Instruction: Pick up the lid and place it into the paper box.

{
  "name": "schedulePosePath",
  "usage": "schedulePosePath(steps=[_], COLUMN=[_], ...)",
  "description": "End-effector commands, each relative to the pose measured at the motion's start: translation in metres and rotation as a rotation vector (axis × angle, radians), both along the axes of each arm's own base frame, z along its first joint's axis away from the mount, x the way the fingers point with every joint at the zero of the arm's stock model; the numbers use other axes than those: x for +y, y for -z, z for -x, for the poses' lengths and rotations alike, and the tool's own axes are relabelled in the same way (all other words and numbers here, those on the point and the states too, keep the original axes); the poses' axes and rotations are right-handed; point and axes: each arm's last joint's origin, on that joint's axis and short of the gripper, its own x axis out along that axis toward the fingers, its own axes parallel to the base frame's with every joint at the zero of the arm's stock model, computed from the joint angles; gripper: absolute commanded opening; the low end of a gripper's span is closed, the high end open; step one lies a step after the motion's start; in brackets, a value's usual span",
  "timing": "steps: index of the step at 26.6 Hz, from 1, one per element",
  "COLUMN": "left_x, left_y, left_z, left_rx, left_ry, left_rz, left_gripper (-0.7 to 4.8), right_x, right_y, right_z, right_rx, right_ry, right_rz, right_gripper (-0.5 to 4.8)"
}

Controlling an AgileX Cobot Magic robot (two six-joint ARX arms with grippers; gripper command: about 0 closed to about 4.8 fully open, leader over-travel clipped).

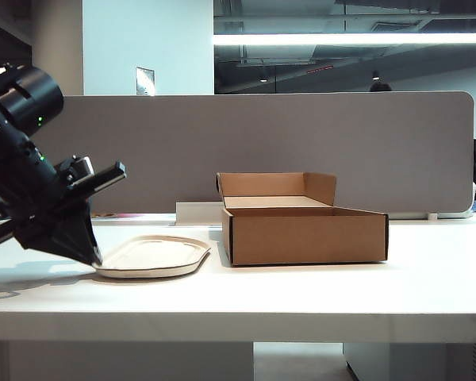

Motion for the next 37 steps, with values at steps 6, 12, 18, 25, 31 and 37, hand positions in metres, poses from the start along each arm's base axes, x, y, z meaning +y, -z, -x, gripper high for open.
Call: schedulePosePath(steps=[6, 12, 18, 25, 31, 37], left_x=[-0.001, -0.002, -0.003, -0.038, -0.079, -0.094], left_y=[-0.07, -0.09, -0.083, -0.069, -0.063, -0.046], left_z=[-0.004, -0.003, 0.003, 0.029, 0.048, 0.047], left_rx=[-0.242, -0.309, -0.231, -0.214, -0.361, -0.347], left_ry=[0.021, 0.023, 0.081, 0.533, 0.796, 0.853], left_rz=[0.029, 0.045, 0.031, -0.173, -0.567, -0.607], left_gripper=[-0.06, -0.06, -0.05, 0.59, 1.69, 1.83], right_x=[0.0, 0.0, 0.0, 0.0, 0.0, 0.0], right_y=[0.001, 0.001, 0.001, 0.001, 0.001, 0.001], right_z=[0.0, 0.0, 0.0, 0.0, 0.0, 0.0], right_rx=[-0.007, -0.007, -0.007, -0.006, -0.007, -0.006], right_ry=[0.0, 0.0, 0.0, 0.001, 0.0, -0.001], right_rz=[0.0, 0.0, 0.0, 0.0, 0.0, 0.0], right_gripper=[-0.01, -0.01, -0.01, -0.01, -0.01, -0.01])
